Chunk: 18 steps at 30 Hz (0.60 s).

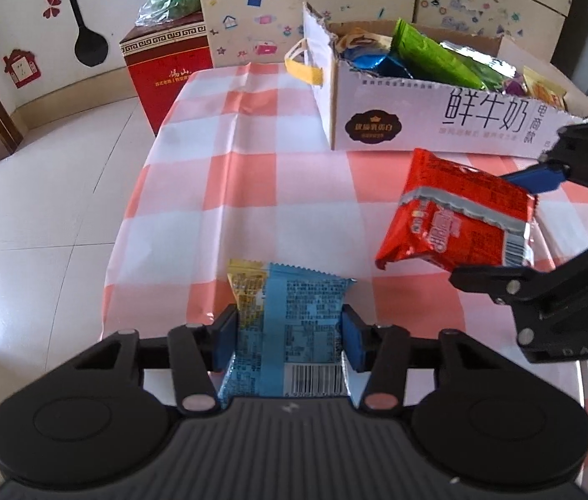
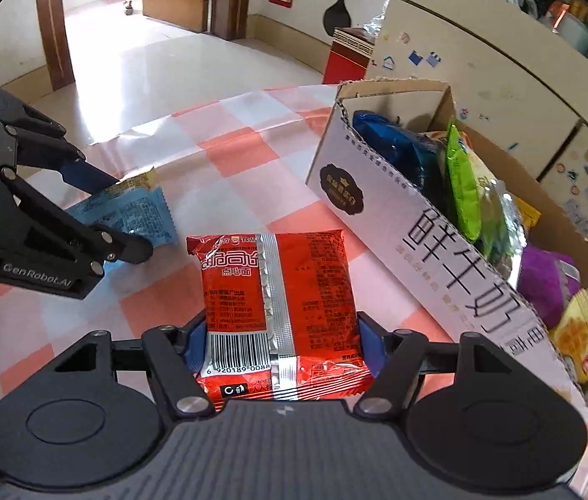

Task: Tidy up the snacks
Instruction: 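Grasp the red packet with the right tool while the left tool grasps the blue packet, then lift and carry the red packet with the right tool while the left tool carries the blue packet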

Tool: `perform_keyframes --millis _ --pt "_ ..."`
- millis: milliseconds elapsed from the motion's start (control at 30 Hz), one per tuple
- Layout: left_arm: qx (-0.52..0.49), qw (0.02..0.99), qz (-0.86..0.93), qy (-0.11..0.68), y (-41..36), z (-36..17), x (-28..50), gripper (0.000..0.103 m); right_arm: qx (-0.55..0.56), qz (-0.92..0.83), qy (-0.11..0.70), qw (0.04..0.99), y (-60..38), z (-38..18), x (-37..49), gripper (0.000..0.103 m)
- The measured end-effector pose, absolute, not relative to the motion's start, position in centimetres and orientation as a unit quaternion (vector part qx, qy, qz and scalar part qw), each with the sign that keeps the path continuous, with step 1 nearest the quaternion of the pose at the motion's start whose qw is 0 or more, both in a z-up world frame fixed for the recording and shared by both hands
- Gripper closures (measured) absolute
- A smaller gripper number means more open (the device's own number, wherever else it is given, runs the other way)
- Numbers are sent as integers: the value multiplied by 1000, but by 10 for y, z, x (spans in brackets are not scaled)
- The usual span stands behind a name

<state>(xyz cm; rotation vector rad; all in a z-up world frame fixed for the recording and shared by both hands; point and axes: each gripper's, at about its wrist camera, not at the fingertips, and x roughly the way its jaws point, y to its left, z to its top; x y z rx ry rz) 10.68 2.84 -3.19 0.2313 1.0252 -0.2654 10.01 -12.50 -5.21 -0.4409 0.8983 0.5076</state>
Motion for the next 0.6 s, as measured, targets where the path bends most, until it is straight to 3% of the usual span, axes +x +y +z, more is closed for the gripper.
perform_keyframes --millis 600 --pt "129 889 -139 418 19 15 83 54 -199 193 370 887 -134 2 53 28"
